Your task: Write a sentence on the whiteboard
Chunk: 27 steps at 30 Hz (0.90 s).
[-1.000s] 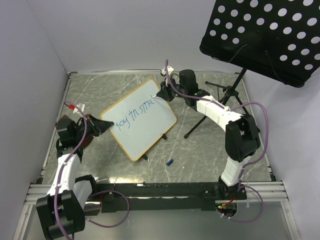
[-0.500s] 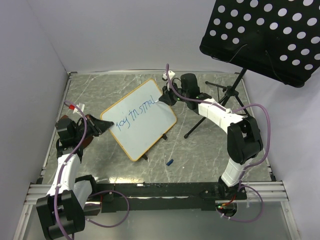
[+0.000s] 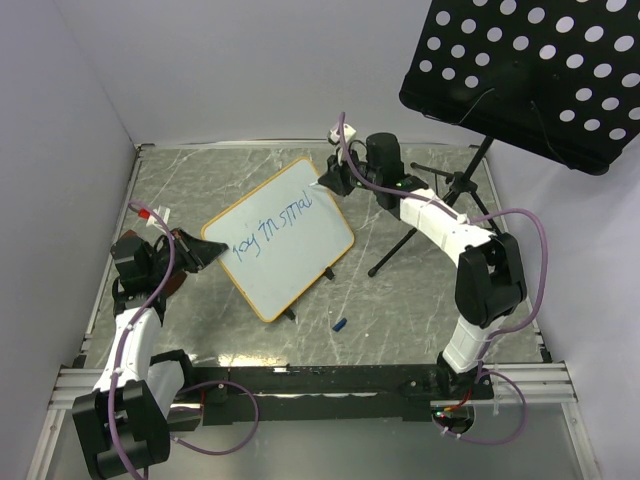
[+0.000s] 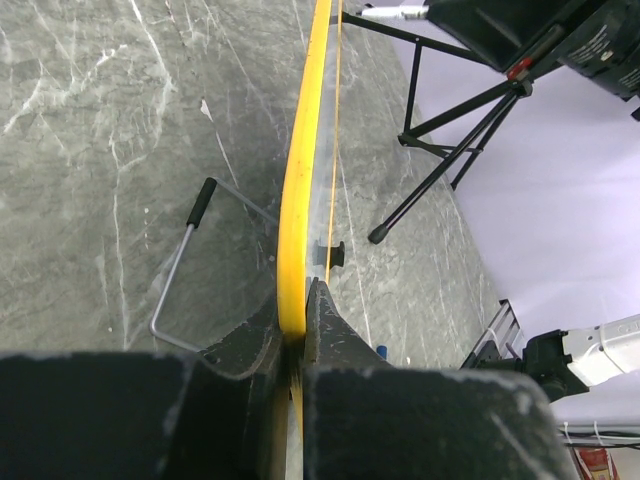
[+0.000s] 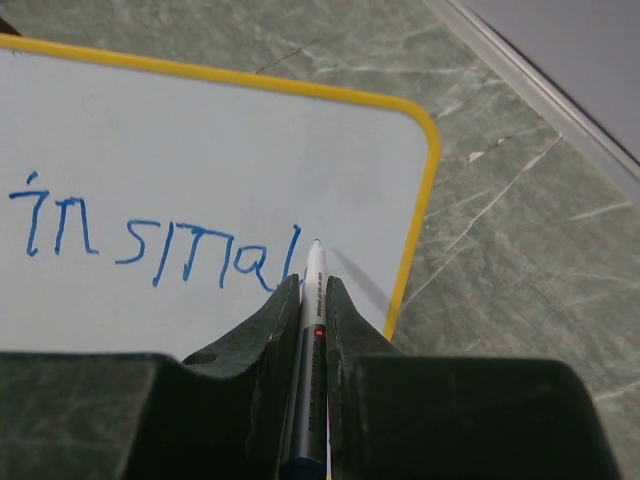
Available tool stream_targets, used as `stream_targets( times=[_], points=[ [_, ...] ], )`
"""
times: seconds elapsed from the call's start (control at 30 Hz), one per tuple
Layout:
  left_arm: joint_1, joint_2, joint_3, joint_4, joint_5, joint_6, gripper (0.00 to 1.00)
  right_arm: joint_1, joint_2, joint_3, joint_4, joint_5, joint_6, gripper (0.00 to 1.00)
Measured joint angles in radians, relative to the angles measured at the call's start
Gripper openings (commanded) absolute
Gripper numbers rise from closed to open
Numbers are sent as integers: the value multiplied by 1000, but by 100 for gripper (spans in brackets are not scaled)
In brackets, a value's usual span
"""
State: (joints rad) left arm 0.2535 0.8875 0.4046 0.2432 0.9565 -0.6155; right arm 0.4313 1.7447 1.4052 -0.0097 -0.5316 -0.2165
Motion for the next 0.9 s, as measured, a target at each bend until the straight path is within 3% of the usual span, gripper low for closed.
stream_targets(
  times=[0.6,0.9],
  points=[
    [0,1,0,-2,-3,-5,1,0,77,72,-1,14,13,0],
    [0,1,0,-9,-12,-15,1,0,47,-19,10,-1,-1,0]
  ],
)
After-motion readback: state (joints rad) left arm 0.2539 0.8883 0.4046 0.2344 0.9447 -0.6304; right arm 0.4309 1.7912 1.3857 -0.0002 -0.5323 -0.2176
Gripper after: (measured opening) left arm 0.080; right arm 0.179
